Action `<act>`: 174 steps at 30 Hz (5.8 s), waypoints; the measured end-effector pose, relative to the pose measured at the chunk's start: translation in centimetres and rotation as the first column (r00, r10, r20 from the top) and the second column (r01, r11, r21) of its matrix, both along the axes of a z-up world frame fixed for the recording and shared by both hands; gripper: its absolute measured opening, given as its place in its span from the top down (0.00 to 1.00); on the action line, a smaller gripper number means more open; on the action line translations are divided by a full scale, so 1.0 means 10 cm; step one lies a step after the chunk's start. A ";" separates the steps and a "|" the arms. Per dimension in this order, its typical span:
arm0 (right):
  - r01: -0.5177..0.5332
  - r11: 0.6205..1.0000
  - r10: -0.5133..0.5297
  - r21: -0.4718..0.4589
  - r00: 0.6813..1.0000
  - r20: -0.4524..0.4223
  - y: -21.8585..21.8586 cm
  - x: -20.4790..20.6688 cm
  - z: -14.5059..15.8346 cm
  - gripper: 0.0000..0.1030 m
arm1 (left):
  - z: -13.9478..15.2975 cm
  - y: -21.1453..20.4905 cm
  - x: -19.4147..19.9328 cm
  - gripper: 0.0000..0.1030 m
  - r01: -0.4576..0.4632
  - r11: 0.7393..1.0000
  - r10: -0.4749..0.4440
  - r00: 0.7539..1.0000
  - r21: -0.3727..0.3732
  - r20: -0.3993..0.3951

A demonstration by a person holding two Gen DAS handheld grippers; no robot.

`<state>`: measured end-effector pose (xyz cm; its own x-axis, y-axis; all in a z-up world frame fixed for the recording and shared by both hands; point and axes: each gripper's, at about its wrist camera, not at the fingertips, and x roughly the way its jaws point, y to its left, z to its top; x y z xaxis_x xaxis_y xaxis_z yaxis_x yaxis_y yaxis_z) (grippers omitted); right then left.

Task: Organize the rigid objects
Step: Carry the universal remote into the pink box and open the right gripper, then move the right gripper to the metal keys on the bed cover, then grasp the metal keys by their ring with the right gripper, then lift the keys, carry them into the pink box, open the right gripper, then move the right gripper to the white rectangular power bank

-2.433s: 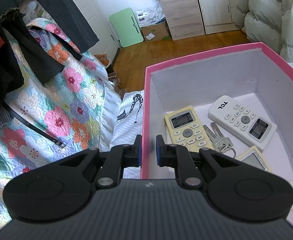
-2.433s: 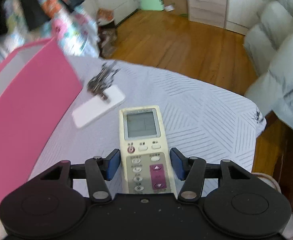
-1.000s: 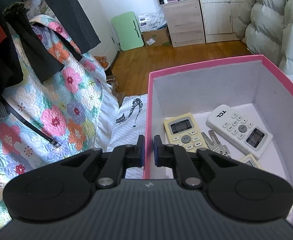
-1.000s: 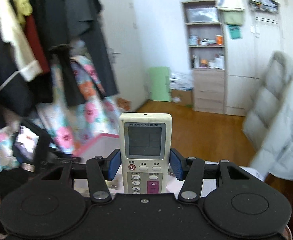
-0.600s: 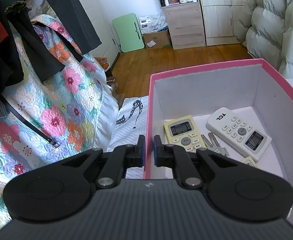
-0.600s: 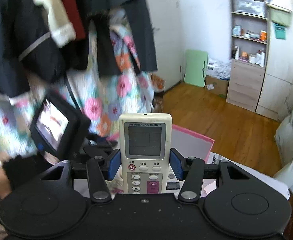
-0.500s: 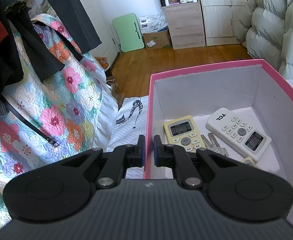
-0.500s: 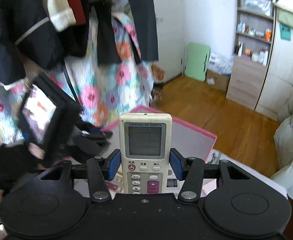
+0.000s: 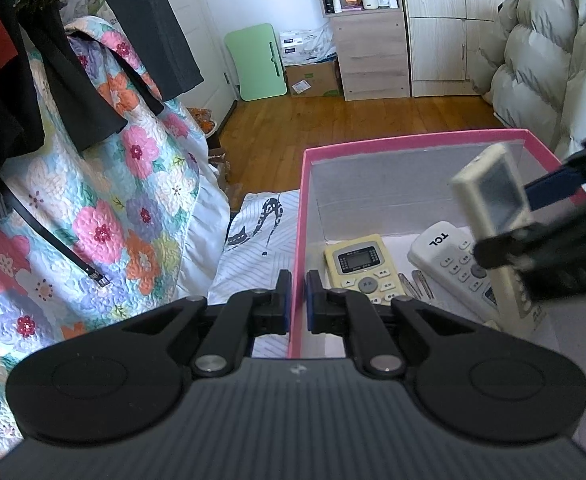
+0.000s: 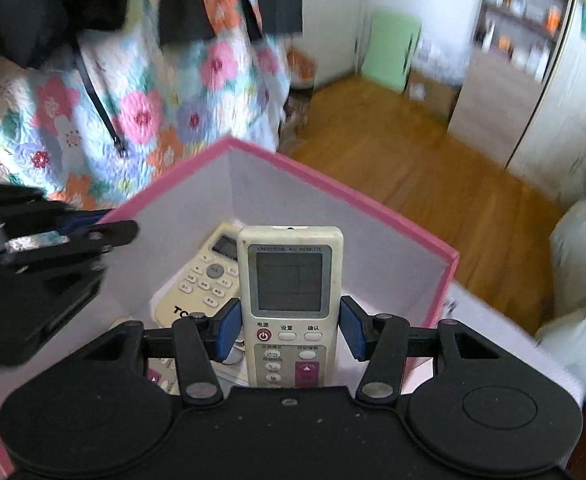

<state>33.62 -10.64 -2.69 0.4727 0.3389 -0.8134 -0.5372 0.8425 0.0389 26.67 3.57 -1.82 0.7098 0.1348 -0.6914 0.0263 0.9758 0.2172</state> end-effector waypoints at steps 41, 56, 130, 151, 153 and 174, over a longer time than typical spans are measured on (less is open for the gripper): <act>0.095 0.977 -0.124 0.189 0.981 0.147 -1.50 -0.18 -0.50 0.33 | -0.01 -0.03 0.00 0.93 0.002 1.000 -0.002 1.000 0.022 0.000; -0.099 0.991 0.089 0.091 0.990 0.111 -1.15 0.44 -0.93 0.76 | -0.01 -0.02 -0.01 0.93 -0.001 1.000 0.001 1.000 0.022 0.001; 0.158 0.952 -0.205 0.263 0.966 0.161 -1.30 -0.66 -0.63 0.95 | -0.03 -0.07 0.01 0.91 0.004 0.999 -0.003 1.000 0.037 -0.009; 0.037 0.879 -0.135 0.475 0.975 0.176 -0.79 -1.49 0.41 0.95 | -0.02 -0.02 0.01 0.92 -0.006 1.000 0.007 1.000 0.021 -0.008; 0.031 0.877 -0.111 0.480 0.984 0.139 -0.68 -1.48 0.32 0.95 | -0.02 -0.01 0.01 0.92 -0.007 1.000 0.008 1.000 0.015 -0.008; 0.250 0.841 -0.270 0.479 0.963 -0.029 -0.59 -1.43 0.05 0.61 | -0.02 0.00 0.03 0.92 -0.003 1.000 0.003 1.000 0.007 -0.012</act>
